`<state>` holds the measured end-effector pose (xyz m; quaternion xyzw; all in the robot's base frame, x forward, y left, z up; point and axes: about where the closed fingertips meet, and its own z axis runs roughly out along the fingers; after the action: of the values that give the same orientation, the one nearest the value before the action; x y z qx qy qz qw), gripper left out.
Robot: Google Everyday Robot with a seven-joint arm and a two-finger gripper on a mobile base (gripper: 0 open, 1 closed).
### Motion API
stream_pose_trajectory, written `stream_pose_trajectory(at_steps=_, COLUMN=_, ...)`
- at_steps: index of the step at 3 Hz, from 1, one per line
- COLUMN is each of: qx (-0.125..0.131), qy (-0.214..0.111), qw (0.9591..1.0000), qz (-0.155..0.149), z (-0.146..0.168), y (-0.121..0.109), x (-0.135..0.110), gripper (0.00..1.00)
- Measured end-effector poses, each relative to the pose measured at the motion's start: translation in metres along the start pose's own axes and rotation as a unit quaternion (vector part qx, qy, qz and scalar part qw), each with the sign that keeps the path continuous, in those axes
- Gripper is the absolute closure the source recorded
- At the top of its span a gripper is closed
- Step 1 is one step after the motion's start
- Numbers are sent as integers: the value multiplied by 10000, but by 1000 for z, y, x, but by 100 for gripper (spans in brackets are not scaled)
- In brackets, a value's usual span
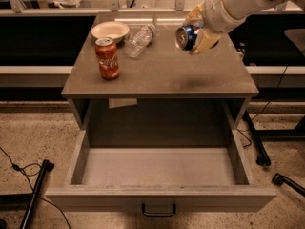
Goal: Pick pepsi can from top drawer and place on counter
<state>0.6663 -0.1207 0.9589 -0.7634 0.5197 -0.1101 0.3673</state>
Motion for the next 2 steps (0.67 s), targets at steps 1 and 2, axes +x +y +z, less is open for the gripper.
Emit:
stream_pose_trajectory(at_steps=1, qx=-15, qy=-69, qw=10000, qz=31, z=21, y=-5, x=2, gripper=100)
stream_pose_trajectory(at_steps=2, qx=-198, qy=-149, qw=9997, qz=39, z=59, y=-6, x=-1, gripper=100)
